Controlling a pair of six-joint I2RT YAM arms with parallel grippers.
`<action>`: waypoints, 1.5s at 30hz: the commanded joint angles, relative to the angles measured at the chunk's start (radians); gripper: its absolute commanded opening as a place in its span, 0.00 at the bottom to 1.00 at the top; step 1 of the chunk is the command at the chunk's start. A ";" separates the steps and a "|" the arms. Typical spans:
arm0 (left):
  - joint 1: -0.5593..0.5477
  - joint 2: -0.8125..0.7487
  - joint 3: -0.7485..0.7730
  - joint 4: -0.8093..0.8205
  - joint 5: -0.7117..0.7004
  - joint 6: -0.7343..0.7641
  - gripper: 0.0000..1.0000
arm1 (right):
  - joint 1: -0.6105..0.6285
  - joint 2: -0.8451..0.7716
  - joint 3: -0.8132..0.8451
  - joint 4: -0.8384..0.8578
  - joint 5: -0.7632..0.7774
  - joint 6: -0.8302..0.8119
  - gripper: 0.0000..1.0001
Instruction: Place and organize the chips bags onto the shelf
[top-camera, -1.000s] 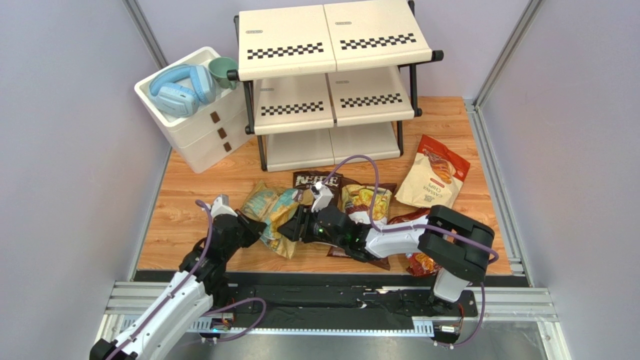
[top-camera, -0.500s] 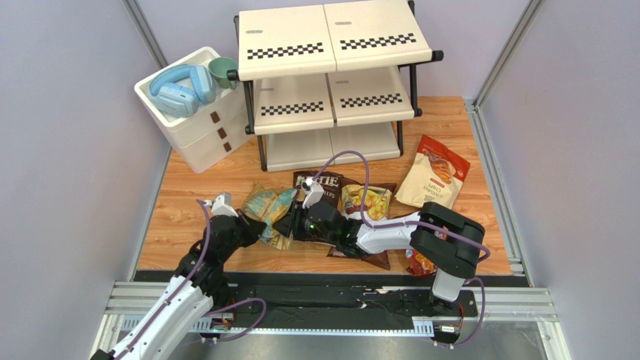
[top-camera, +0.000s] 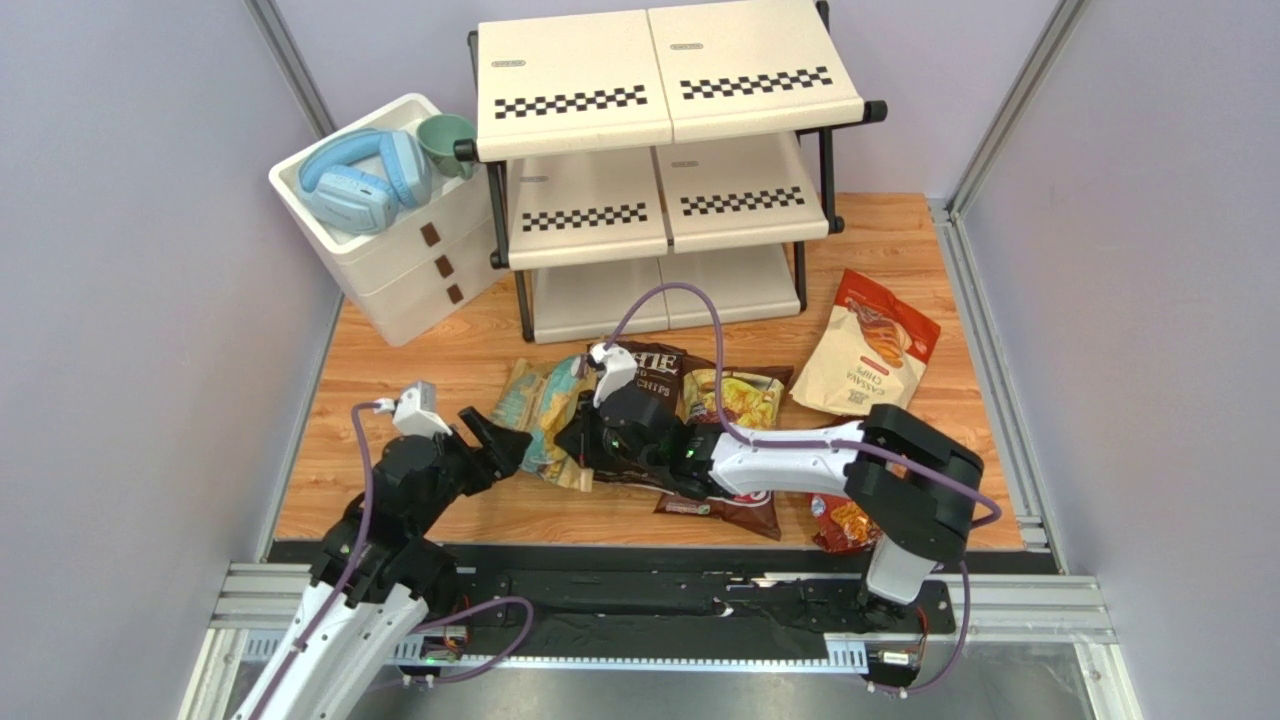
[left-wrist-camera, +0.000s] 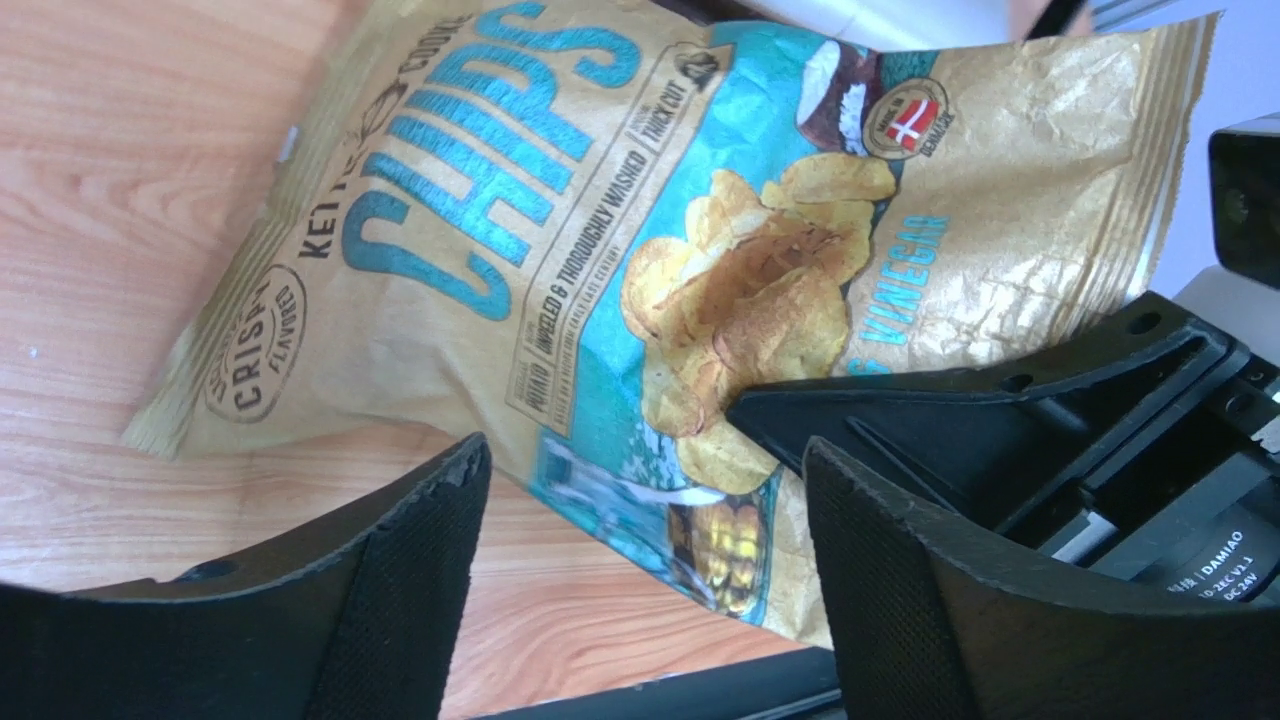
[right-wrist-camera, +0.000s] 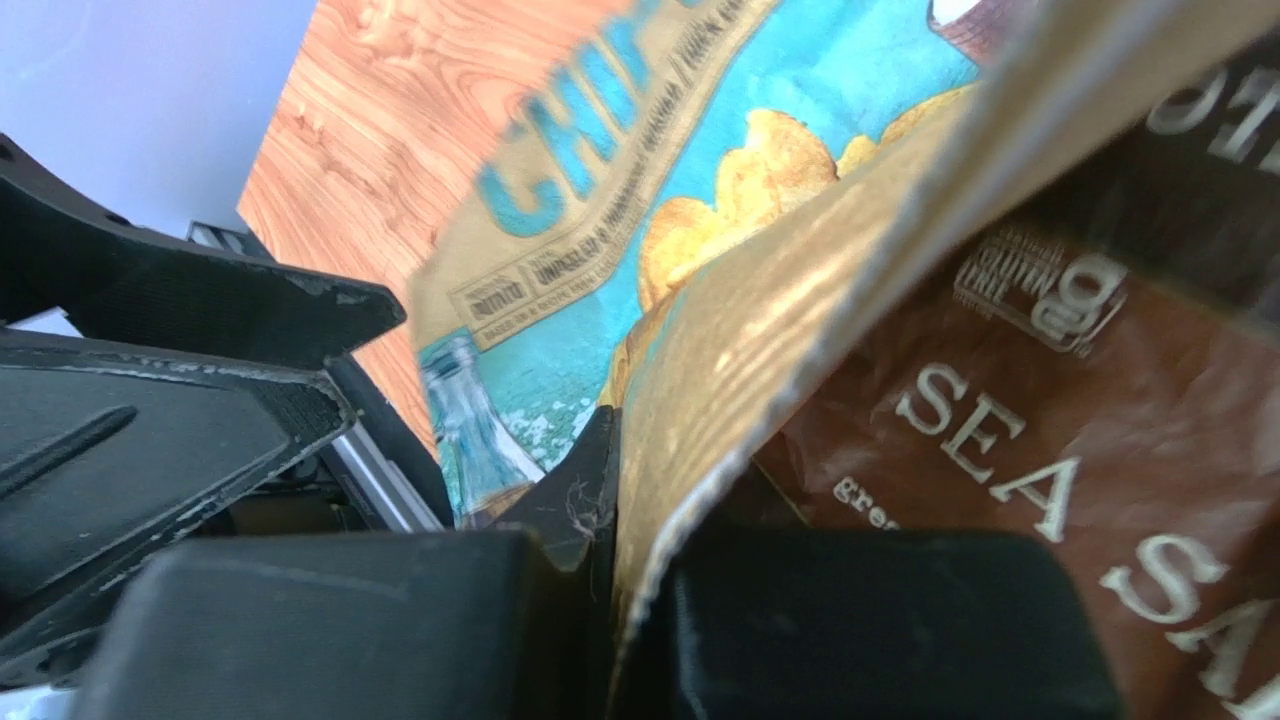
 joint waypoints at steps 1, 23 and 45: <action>-0.001 -0.004 0.089 -0.073 0.012 -0.006 0.82 | -0.003 -0.134 0.129 -0.107 0.069 -0.206 0.00; -0.001 0.001 0.339 -0.302 -0.208 0.014 0.82 | -0.018 -0.545 0.636 -0.574 0.083 -0.642 0.00; -0.001 -0.011 0.338 -0.293 -0.172 0.031 0.81 | -0.590 -0.050 1.425 -0.590 -0.071 -0.704 0.00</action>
